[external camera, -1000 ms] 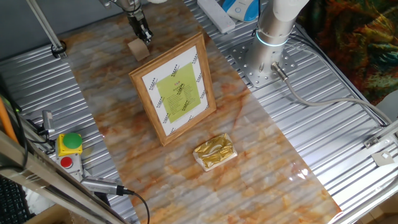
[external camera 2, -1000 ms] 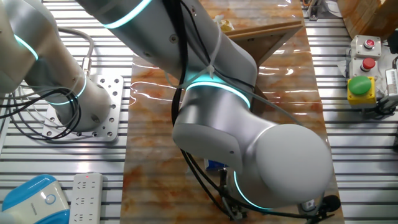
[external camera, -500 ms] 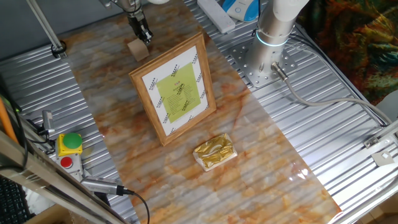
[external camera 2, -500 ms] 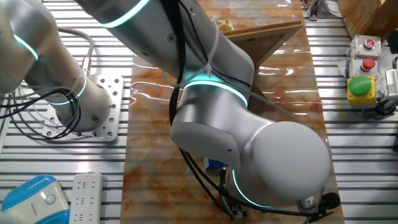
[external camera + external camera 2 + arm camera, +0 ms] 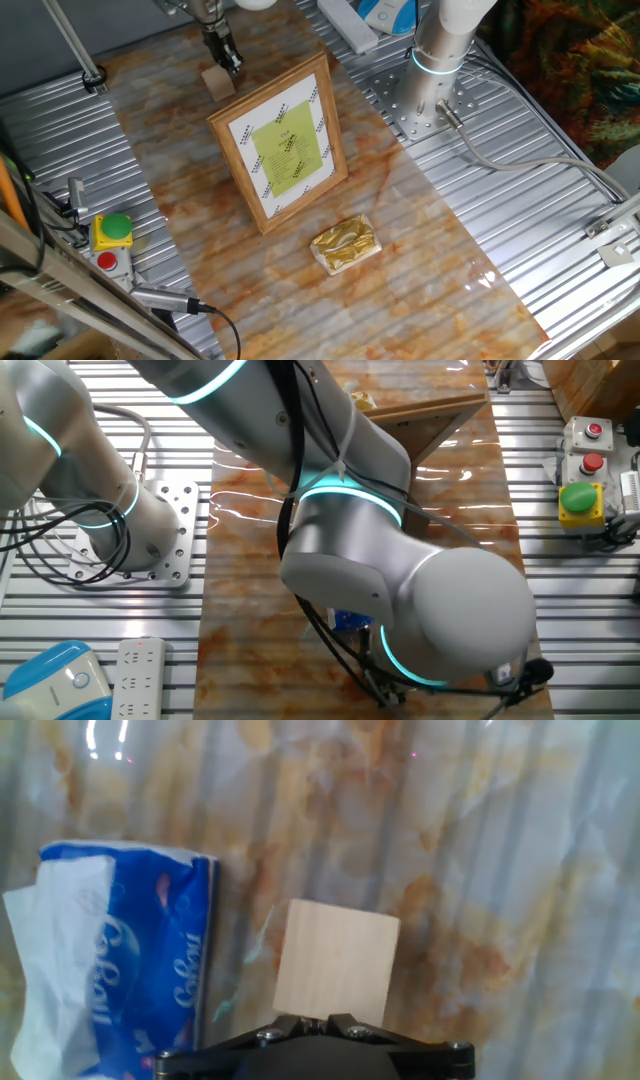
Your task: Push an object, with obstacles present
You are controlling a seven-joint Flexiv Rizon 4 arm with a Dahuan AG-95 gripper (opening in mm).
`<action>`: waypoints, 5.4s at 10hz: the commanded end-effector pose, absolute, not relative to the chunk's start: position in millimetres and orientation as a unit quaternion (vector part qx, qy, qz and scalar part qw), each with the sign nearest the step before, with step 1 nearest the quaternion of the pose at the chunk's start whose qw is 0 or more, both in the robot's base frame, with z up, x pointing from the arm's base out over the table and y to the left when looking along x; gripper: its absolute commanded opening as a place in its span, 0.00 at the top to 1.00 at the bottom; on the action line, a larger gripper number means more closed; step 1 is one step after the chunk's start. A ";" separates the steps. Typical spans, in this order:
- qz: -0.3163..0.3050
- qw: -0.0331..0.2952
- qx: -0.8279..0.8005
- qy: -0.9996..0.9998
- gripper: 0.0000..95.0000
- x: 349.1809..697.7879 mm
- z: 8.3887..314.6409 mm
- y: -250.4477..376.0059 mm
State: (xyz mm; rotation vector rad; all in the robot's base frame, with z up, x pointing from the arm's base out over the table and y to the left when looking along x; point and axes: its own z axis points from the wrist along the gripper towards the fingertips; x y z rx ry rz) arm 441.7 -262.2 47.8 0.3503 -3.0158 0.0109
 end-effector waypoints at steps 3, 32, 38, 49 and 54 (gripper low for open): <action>0.004 0.053 0.115 -0.992 1.00 450.0 48.9 -259.0; -0.008 0.082 0.081 -0.993 1.00 468.8 46.6 -243.6; 0.004 0.080 0.061 -0.995 1.00 468.8 46.6 -243.6; 0.015 0.075 0.039 -0.996 1.00 468.8 46.6 -243.6; 0.015 0.073 0.038 -0.997 1.00 468.8 46.6 -243.6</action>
